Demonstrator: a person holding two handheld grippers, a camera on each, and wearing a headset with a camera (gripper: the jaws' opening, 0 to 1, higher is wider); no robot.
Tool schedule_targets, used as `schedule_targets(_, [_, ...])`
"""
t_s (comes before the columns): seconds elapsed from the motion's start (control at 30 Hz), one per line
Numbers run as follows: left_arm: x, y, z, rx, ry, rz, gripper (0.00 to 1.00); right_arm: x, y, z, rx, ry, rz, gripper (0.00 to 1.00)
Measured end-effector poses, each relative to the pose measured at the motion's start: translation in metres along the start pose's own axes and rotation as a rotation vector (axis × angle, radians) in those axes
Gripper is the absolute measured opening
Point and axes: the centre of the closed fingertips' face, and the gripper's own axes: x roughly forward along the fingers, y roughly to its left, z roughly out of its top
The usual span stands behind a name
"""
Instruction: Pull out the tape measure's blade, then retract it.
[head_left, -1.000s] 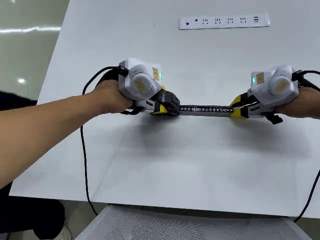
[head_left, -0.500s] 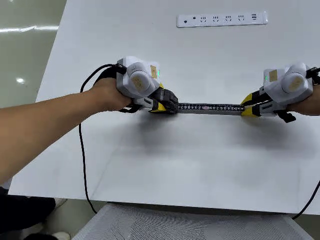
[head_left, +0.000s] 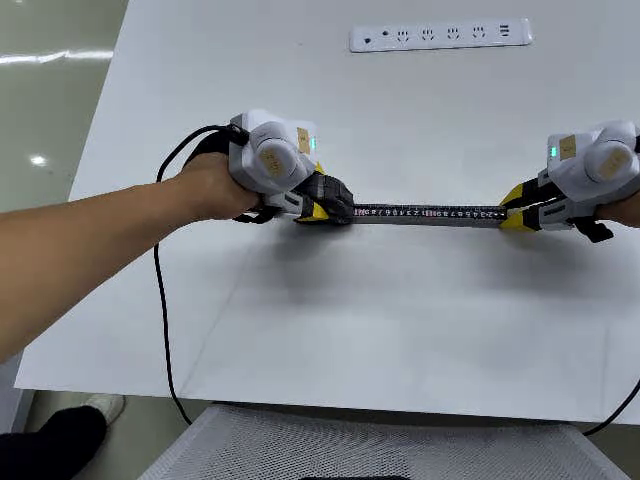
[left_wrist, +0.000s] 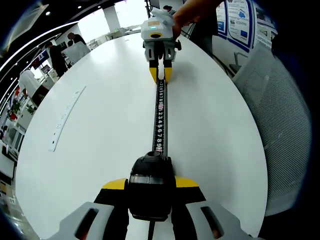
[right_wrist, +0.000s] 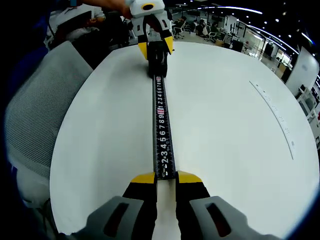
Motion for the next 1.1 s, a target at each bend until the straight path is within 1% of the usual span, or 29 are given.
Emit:
schedule_targets(0.13, [0.001, 0.001, 0.0, 0.0, 0.0, 0.0, 0.29, -0.004, -0.001, -0.007, 0.005, 0.008, -0.004, 0.09])
schedule_targets(0.43, [0.0, 0.0, 0.001, 0.001, 0.002, 0.001, 0.29, -0.007, -0.002, -0.013, 0.008, 0.016, -0.008, 0.09])
schedule_targets(0.67, [0.0, -0.001, 0.002, 0.005, 0.003, 0.002, 0.29, -0.007, -0.003, -0.012, -0.008, 0.024, -0.005, 0.09])
schedule_targets(0.87, [0.0, -0.002, 0.003, 0.009, 0.005, 0.004, 0.3, -0.007, -0.003, -0.011, -0.051, 0.034, 0.001, 0.1])
schedule_targets(1.1, [0.0, -0.002, 0.003, -0.001, -0.002, -0.002, 0.3, -0.007, -0.002, -0.01, -0.06, 0.041, 0.002, 0.11])
